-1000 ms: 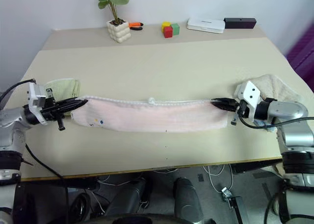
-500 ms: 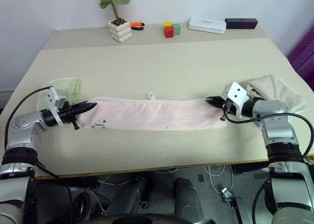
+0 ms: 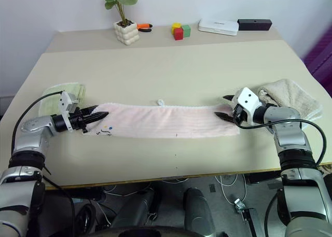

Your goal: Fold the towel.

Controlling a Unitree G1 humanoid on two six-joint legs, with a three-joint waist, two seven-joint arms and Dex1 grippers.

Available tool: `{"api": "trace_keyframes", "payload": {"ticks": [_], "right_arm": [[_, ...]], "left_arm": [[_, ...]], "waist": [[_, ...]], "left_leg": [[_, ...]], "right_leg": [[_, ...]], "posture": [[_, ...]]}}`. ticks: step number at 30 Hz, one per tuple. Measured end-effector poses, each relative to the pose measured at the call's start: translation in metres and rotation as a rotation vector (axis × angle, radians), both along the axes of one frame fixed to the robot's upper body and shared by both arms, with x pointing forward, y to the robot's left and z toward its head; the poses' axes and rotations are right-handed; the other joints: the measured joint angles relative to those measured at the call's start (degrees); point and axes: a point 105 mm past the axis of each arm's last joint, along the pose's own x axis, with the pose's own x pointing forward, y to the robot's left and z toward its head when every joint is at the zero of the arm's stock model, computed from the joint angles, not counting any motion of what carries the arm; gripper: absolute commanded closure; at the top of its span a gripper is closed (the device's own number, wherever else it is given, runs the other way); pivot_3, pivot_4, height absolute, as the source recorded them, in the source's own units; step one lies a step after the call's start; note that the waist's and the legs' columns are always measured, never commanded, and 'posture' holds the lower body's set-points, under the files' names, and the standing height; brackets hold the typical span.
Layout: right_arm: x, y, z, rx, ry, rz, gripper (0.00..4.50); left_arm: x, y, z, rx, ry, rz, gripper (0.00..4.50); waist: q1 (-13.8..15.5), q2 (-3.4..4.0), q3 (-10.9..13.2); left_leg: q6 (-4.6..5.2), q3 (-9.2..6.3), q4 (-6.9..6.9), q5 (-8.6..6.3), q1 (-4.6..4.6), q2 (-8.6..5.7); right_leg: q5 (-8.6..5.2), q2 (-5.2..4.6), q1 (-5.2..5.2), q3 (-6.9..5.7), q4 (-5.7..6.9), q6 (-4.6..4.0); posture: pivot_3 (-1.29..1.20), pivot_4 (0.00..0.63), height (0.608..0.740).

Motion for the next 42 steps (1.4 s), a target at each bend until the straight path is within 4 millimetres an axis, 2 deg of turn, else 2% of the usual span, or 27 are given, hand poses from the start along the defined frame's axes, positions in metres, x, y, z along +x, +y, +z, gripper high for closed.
{"api": "trace_keyframes", "payload": {"ticks": [3,6,7,8,9,13,15,16,17,20,24,27,29,31,32,35,38,42], "right_arm": [[0.003,0.000,0.004,0.009,-0.019,-0.017,0.00],[0.007,0.000,0.011,0.014,-0.051,-0.036,0.00],[0.008,0.000,0.013,0.029,-0.059,-0.042,0.00],[0.009,0.000,0.018,0.083,-0.075,-0.060,0.50],[0.010,0.000,0.023,0.114,-0.088,-0.073,0.71],[0.015,0.005,0.051,0.253,-0.185,-0.127,2.87],[0.016,0.015,0.053,0.322,-0.203,-0.140,3.74],[0.014,0.025,0.052,0.385,-0.211,-0.156,4.27],[0.014,0.037,0.047,0.439,-0.198,-0.158,4.45],[0.008,0.070,0.031,0.602,-0.130,-0.189,4.45],[-0.004,0.087,0.026,0.690,-0.099,-0.249,4.45],[-0.010,0.095,0.004,0.704,-0.038,-0.331,4.45],[-0.008,0.097,-0.012,0.665,-0.008,-0.407,4.45],[-0.004,0.094,-0.022,0.626,-0.003,-0.482,4.45],[-0.002,0.090,-0.026,0.604,0.001,-0.514,4.45],[0.001,0.078,-0.039,0.538,-0.001,-0.588,4.45],[0.005,0.067,-0.043,0.508,-0.001,-0.634,4.45],[0.010,0.031,-0.043,0.442,-0.034,-0.733,4.45]], "left_arm": [[0.000,-0.002,0.004,-0.006,-0.008,-0.008,0.07],[0.001,-0.002,0.012,-0.027,-0.035,-0.004,0.02],[0.001,-0.001,0.015,-0.041,-0.035,-0.001,0.47],[0.001,-0.001,0.018,-0.058,-0.031,-0.001,0.94],[0.000,-0.001,0.021,-0.063,-0.028,-0.004,1.32],[-0.003,-0.008,0.046,-0.099,-0.103,-0.028,3.46],[-0.002,-0.011,0.055,-0.116,-0.135,-0.021,4.41],[-0.001,-0.018,0.063,-0.131,-0.162,-0.026,4.50],[-0.002,-0.026,0.068,-0.151,-0.181,-0.041,4.50],[-0.003,-0.048,0.083,-0.215,-0.220,-0.056,4.50],[-0.006,-0.069,0.084,-0.361,-0.203,-0.019,4.50],[-0.011,-0.091,0.060,-0.495,-0.102,0.042,4.50],[-0.014,-0.110,0.033,-0.561,-0.012,0.123,4.50],[-0.014,-0.125,0.006,-0.546,0.070,0.199,4.50],[-0.011,-0.126,-0.003,-0.530,0.097,0.239,4.50],[-0.001,-0.112,-0.020,-0.480,0.126,0.397,4.50],[0.009,-0.099,-0.022,-0.429,0.105,0.499,4.50],[0.013,-0.064,-0.023,-0.391,0.085,0.595,4.50]], "waist": [[0.03,0.00,0.00],[0.01,0.00,0.00],[0.01,0.00,0.00],[-0.01,0.00,0.00],[-0.02,0.00,0.00],[0.01,0.00,0.00],[0.01,-0.02,-0.01],[0.06,-0.06,-0.04],[0.08,-0.07,-0.05],[0.12,-0.06,-0.04],[0.19,-0.04,-0.07],[0.11,-0.06,-0.10],[0.15,-0.06,-0.10],[0.28,-0.07,-0.10],[0.36,-0.07,-0.10],[0.32,-0.08,-0.12],[0.32,-0.13,-0.40],[0.30,-0.13,-0.42]], "left_leg": [[0.00,0.00,0.00,0.00,0.00,0.00],[0.00,0.00,0.00,0.00,0.00,0.00],[0.00,0.00,0.00,0.00,0.00,0.00],[0.00,-0.01,0.00,0.00,0.00,0.01],[0.01,0.00,0.00,0.01,0.00,0.01],[0.00,-0.02,0.00,0.01,0.00,0.02],[0.00,-0.03,0.00,0.01,0.01,0.03],[-0.01,-0.07,-0.01,0.01,0.01,0.03],[-0.01,-0.07,0.00,0.01,0.01,0.03],[-0.02,-0.07,0.00,0.02,0.00,0.02],[-0.03,-0.06,0.00,0.02,0.02,0.01],[-0.03,-0.04,-0.03,0.02,0.14,0.01],[-0.03,0.00,-0.02,0.02,0.15,0.01],[-0.07,0.00,-0.01,0.05,0.16,0.01],[-0.10,-0.01,0.00,0.07,0.16,0.02],[-0.11,-0.01,-0.01,0.08,0.19,0.03],[-0.10,-0.01,-0.06,0.06,0.46,0.02],[-0.14,-0.05,-0.15,-0.07,0.95,0.03]], "right_leg": [[0.00,0.00,0.00,0.00,0.00,0.00],[0.00,0.00,0.00,0.00,0.00,0.00],[0.00,0.00,0.00,0.01,0.00,0.00],[0.00,0.01,0.00,0.01,0.00,0.00],[0.00,0.00,0.00,0.03,0.01,0.01],[0.01,0.02,0.00,0.03,0.02,0.00],[0.01,0.02,0.00,0.03,0.02,0.00],[0.01,0.02,0.01,0.03,0.03,0.00],[0.01,0.03,0.01,0.04,0.04,0.00],[0.01,0.04,-0.03,0.07,0.09,0.00],[0.01,0.06,0.00,0.08,0.07,0.01],[0.01,0.07,0.08,0.12,0.08,0.01],[0.01,0.08,0.08,0.16,0.09,0.01],[0.01,0.12,0.09,0.15,0.11,-0.01],[0.01,0.14,0.08,0.14,0.12,-0.01],[0.01,0.15,0.10,0.14,0.12,-0.02],[0.01,0.15,0.39,0.11,0.07,-0.02],[-0.07,0.16,0.98,-0.04,-0.14,-0.08]], "posture": [[0.00,0.150,0.740],[0.00,0.150,0.740],[0.00,0.150,0.740],[0.00,0.150,0.740],[0.00,0.150,0.740],[0.00,0.150,0.740],[0.00,0.150,0.740],[0.00,0.150,0.740],[0.00,0.150,0.740],[0.00,0.150,0.740],[0.00,0.150,0.740],[0.00,0.150,0.740],[0.00,0.150,0.740],[0.00,0.150,0.740],[0.00,0.150,0.740],[0.00,0.150,0.740],[0.00,0.150,0.740],[0.00,0.150,0.740]]}}
